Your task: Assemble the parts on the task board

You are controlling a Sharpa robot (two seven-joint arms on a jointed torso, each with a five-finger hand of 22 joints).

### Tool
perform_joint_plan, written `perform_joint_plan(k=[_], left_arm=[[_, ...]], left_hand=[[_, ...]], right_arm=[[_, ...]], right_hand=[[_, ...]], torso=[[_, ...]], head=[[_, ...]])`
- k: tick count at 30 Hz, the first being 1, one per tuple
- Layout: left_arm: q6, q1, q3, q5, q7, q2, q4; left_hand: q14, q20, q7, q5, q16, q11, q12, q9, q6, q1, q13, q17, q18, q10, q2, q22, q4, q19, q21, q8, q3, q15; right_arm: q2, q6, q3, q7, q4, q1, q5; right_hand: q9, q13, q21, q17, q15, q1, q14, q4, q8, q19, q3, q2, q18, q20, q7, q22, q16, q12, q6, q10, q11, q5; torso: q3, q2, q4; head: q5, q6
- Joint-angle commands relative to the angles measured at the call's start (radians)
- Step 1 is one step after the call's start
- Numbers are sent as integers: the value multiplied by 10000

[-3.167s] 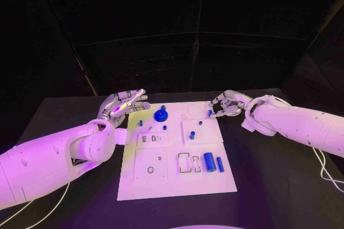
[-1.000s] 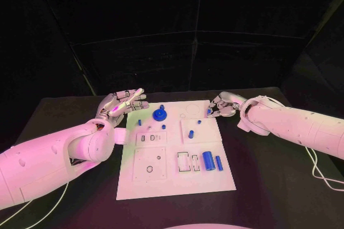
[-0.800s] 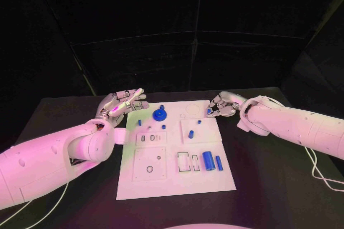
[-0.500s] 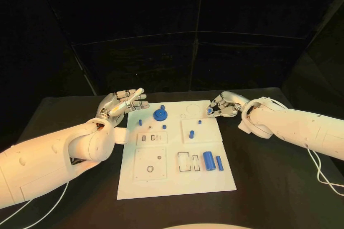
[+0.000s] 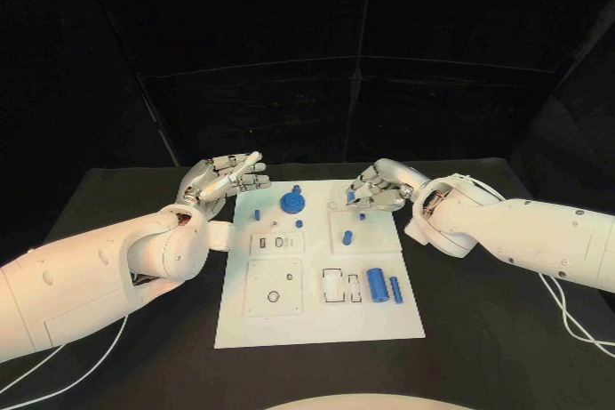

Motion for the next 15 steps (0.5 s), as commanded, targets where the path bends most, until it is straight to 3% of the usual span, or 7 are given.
perform_joint_plan(k=[1,6,11,15], left_arm=[[98,18,10,-60,51,23,-26],[105,20,10,-60,41,45,-83],[114,22,10,-60,35,70,-133],[120,23,10,-60,33,83,-155]], left_hand=[[-5,78,434,-1,-35,40,-53,-13,33,50,-9,10,12,23,20,-10,-50,-13,-63,-48,13,65],[22,77,435,-1,-30,35,-50,-9,58,48,-5,17,17,50,40,-12,-55,-2,-63,-45,11,58],[65,73,424,-1,-23,23,-42,-2,106,47,1,28,23,103,65,-15,-68,17,-63,-38,3,46],[121,65,404,-1,-17,-3,-18,3,164,47,11,43,29,202,91,-20,-91,43,-64,-34,-13,27]], right_arm=[[240,-548,6,-1122,404,32,-567],[735,-501,4,-1588,700,36,-956],[1252,-274,-4,-1856,749,20,-1870],[1605,-112,-10,-2013,706,-15,-2372]], right_hand=[[17,879,41,2308,-39,197,964,-6,63,11,60,118,-65,-31,-53,9,38,-65,45,-88,11,77],[13,864,42,2305,-41,214,963,-34,60,16,99,125,-65,-32,-53,11,37,-84,47,-97,9,101],[5,836,34,2299,-40,207,962,-45,47,7,113,112,-62,-32,-42,-7,34,-117,27,-118,14,106],[3,835,31,2290,-39,203,960,-47,44,3,114,106,-61,-32,-40,-14,31,-119,23,-119,16,104]], torso=[[-5,-66,21],[-3,-61,14],[-23,-66,24],[-10,-60,15]], head=[[115,-55],[308,-142],[362,-213],[461,-237]])
